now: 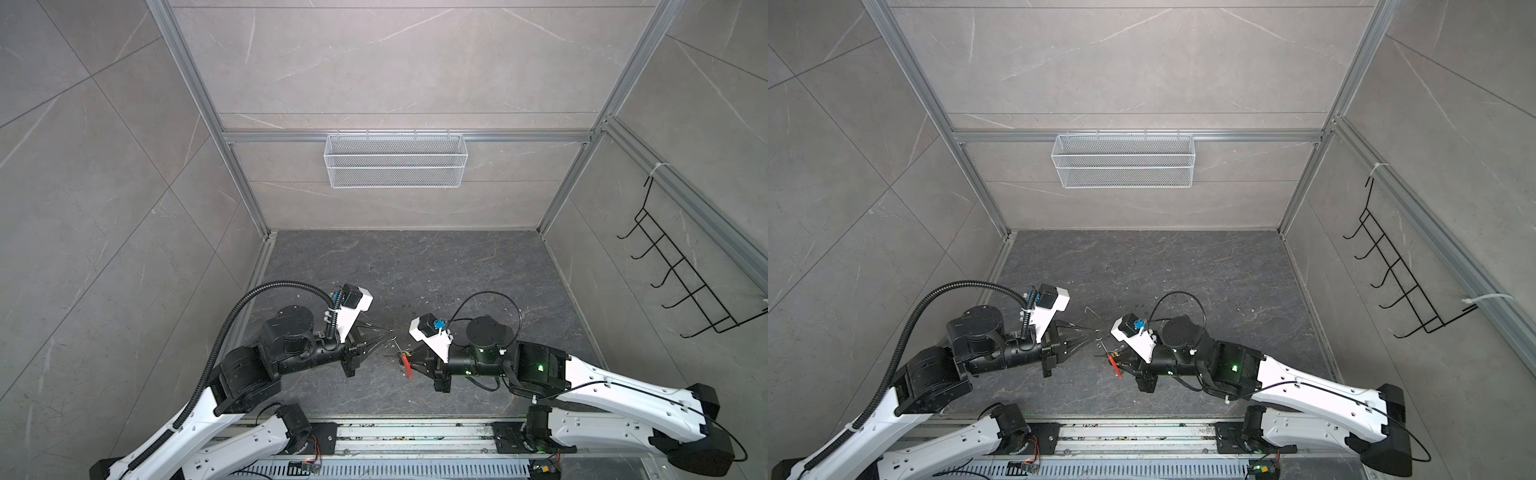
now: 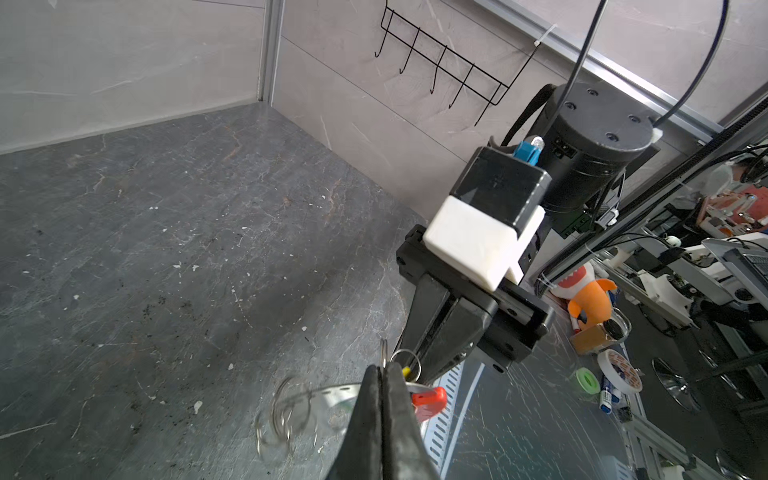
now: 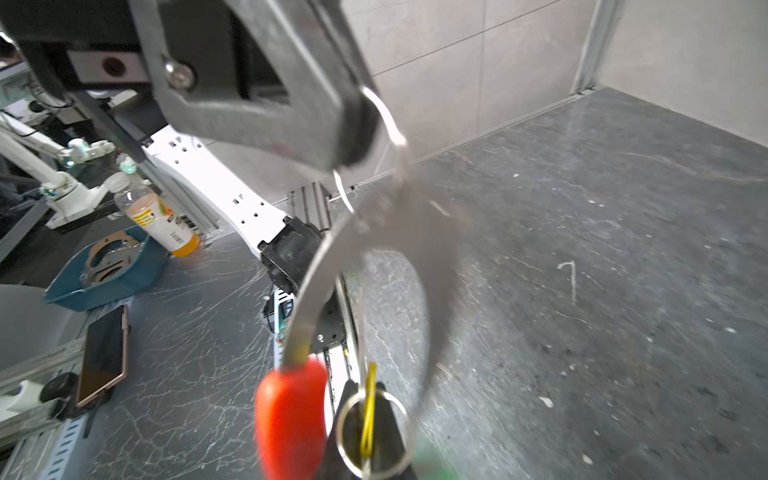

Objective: Remove the keys from the keyring
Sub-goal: 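Pull the right gripper away with the yellow-tagged key and lower it to the table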

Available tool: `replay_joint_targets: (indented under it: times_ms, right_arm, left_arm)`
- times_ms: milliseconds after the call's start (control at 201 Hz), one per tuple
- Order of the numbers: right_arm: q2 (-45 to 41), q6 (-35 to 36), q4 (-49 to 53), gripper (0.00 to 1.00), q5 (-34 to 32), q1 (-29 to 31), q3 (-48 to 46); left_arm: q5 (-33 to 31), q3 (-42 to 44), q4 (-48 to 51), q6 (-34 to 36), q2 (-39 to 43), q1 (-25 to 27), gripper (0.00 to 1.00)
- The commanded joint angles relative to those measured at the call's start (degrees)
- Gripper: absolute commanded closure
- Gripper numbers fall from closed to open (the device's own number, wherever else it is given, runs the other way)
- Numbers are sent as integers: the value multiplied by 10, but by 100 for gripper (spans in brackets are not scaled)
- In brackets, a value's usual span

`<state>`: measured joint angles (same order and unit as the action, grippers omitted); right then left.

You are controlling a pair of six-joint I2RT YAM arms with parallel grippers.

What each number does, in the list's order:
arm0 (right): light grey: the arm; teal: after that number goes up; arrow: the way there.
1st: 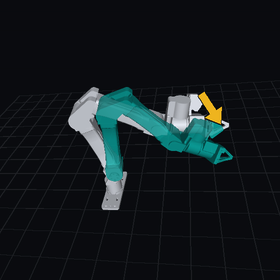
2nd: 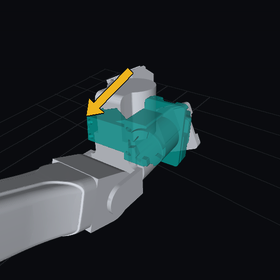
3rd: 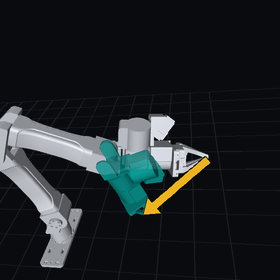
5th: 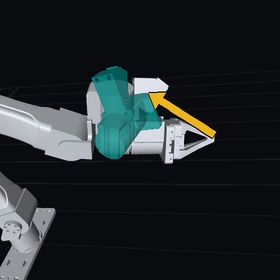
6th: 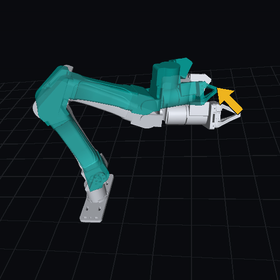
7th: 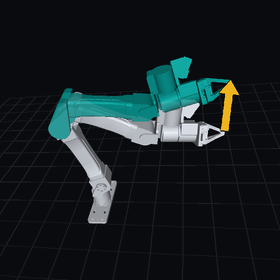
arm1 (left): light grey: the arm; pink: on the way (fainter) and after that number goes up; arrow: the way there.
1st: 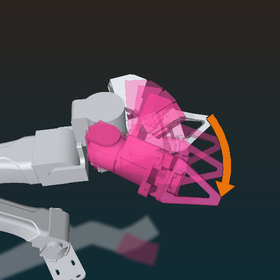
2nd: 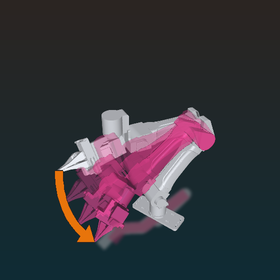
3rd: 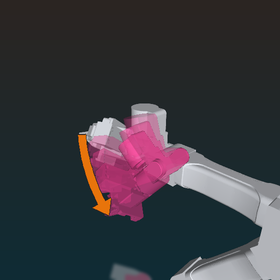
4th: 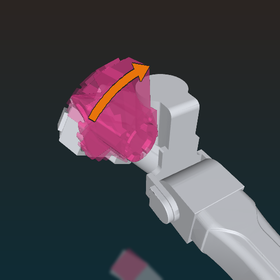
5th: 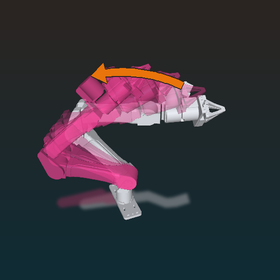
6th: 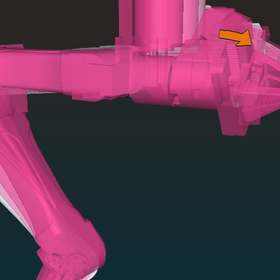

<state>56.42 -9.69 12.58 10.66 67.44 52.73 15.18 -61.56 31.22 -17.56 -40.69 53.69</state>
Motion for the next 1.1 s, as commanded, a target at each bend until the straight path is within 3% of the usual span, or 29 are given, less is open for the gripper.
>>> replay_joint_targets:
  times_ms: [0,244,393,563,901,1001,1091]
  right_arm:
    - [-31,-21,5,100,-60,2,-19]
    - [-41,-94,64,100,-221,-5,-44]
    - [10,-165,65,100,-144,-92,-96]
    - [73,-192,21,100,-73,-154,-145]
    - [211,-210,5,100,-74,-220,-169]
    - [230,-214,9,93,-84,-233,-168]
    - [240,-219,15,68,-94,-242,-166]
  left_arm:
    - [-39,9,-12,11,10,-1,100]
    - [-82,38,-24,-12,41,-1,100]
    - [-101,71,-55,-28,69,-1,100]
    - [-102,91,-73,-36,72,-1,100]
    - [-102,112,-103,-40,67,-1,100]
    - [-102,114,-108,-41,64,-1,100]
    - [-102,117,-113,-42,62,-1,100]
